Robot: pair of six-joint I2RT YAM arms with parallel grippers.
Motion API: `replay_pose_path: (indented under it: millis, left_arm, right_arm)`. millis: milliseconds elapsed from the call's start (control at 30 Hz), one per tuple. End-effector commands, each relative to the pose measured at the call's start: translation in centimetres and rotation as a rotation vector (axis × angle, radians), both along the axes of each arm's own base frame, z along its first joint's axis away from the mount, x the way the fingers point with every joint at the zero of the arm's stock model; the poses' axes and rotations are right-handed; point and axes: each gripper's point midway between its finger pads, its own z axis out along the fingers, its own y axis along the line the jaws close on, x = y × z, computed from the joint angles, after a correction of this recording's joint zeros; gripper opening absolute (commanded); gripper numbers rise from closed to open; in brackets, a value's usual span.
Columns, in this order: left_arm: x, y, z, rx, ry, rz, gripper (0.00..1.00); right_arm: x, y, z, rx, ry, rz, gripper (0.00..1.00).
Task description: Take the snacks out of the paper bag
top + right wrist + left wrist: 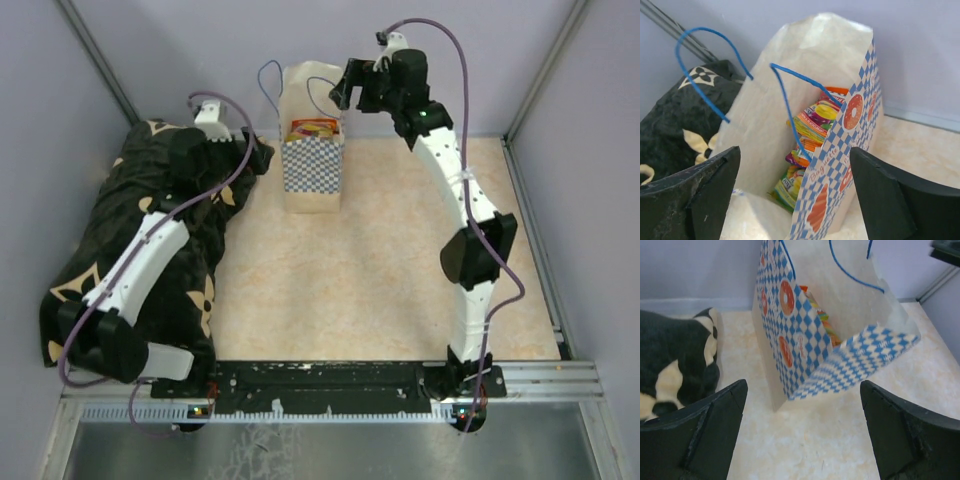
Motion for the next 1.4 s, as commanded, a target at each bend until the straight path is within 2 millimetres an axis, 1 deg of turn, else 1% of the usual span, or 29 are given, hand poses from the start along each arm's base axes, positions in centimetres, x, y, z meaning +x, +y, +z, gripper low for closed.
replay_pose_path:
  millis: [0, 33, 67, 100, 167, 200, 233, 267, 300, 433, 533, 600, 700, 733, 767, 800, 867, 900, 1033, 1067, 1100, 1167, 1233, 1367]
  left_arm:
    - [5.5, -0.5, 2.9, 0.053, -0.080, 0.151, 1.00]
    - [6.8, -0.6, 3.4, 0.071, -0.092, 0.180, 1.00]
    - [7.9, -0.9, 3.2, 0.090, -0.093, 0.193, 1.00]
    - [8.8, -1.4, 2.8, 0.111, -0.092, 0.200, 1.00]
    - [10.7, -1.8, 2.4, 0.155, -0.093, 0.228, 1.00]
    - [11.5, -2.1, 1.7, 0.177, -0.086, 0.228, 1.00]
    - [12.2, -2.3, 1.6, 0.192, -0.088, 0.230, 1.00]
    - [12.8, -2.4, 1.1, 0.205, -0.081, 0.234, 1.00]
    - [13.3, -2.5, 0.9, 0.214, -0.079, 0.238, 1.00]
    - [14.8, -2.4, 0.0, 0.262, -0.068, 0.255, 1.00]
    - [15.3, -2.2, -0.5, 0.299, -0.060, 0.266, 0.99]
    - [15.5, -2.0, -1.0, 0.319, -0.054, 0.273, 0.98]
    - [15.5, -2.0, -1.8, 0.334, -0.037, 0.270, 0.93]
    - [15.4, -2.1, -2.2, 0.336, -0.030, 0.263, 0.89]
    - [15.3, -2.2, -2.4, 0.336, -0.025, 0.254, 0.82]
    - [15.2, -2.3, -2.6, 0.333, -0.020, 0.245, 0.71]
    - [14.9, -2.6, -2.8, 0.323, -0.014, 0.231, 0.44]
    - [14.8, -2.6, -2.9, 0.315, -0.011, 0.230, 0.35]
    - [14.6, -2.5, -3.5, 0.308, -0.007, 0.229, 0.11]
    - [14.6, -2.3, -3.8, 0.313, -0.002, 0.231, 0.04]
    - [14.7, -2.1, -4.0, 0.322, 0.005, 0.233, 0.00]
    - [14.6, -1.8, -4.0, 0.336, 0.010, 0.233, 0.00]
    - [14.4, -2.0, -3.3, 0.340, -0.009, 0.211, 0.00]
    - [13.5, -3.4, -0.4, 0.322, -0.086, 0.134, 0.00]
  right_arm:
    - [-3.1, -2.1, 8.5, -0.002, -0.202, -0.089, 0.93]
    - [-2.9, -2.6, 8.4, -0.023, -0.202, -0.118, 0.94]
    - [-2.7, -2.8, 8.3, -0.044, -0.200, -0.137, 0.94]
    - [-2.4, -2.8, 7.9, -0.069, -0.189, -0.147, 0.94]
    - [-1.6, -2.7, 7.1, -0.112, -0.166, -0.153, 0.91]
    - [-1.2, -2.5, 6.2, -0.135, -0.148, -0.150, 0.89]
    - [-0.5, -2.2, 5.0, -0.155, -0.126, -0.147, 0.86]
    - [-0.3, -2.0, 4.8, -0.165, -0.123, -0.143, 0.84]
    - [0.0, -1.8, 3.9, -0.178, -0.110, -0.137, 0.83]
    - [0.7, -0.4, 0.9, -0.196, -0.065, -0.099, 0.82]
    - [0.9, 0.5, -1.0, -0.229, -0.042, -0.085, 0.86]
    - [0.9, 1.0, -2.2, -0.249, -0.025, -0.072, 0.86]
    - [0.8, 1.3, -3.5, -0.279, 0.000, -0.075, 0.78]
    - [0.8, 1.2, -3.9, -0.287, 0.009, -0.077, 0.76]
    - [0.7, 1.1, -4.2, -0.297, 0.016, -0.075, 0.74]
    - [0.6, 1.0, -4.4, -0.307, 0.023, -0.076, 0.71]
    - [0.4, 0.7, -5.0, -0.322, 0.040, -0.080, 0.61]
    - [0.3, 0.5, -5.3, -0.328, 0.047, -0.088, 0.53]
    - [-0.1, 0.1, -6.0, -0.330, 0.070, -0.106, 0.23]
    - [-0.2, -0.1, -6.2, -0.328, 0.077, -0.111, 0.16]
    - [-0.3, -0.2, -6.4, -0.326, 0.084, -0.118, 0.09]
    - [-0.6, -0.6, -6.1, -0.319, 0.088, -0.138, 0.00]
    - [-1.1, -1.0, -5.8, -0.308, 0.092, -0.158, 0.00]
    - [-3.2, -2.1, -3.7, -0.246, 0.055, -0.185, 0.00]
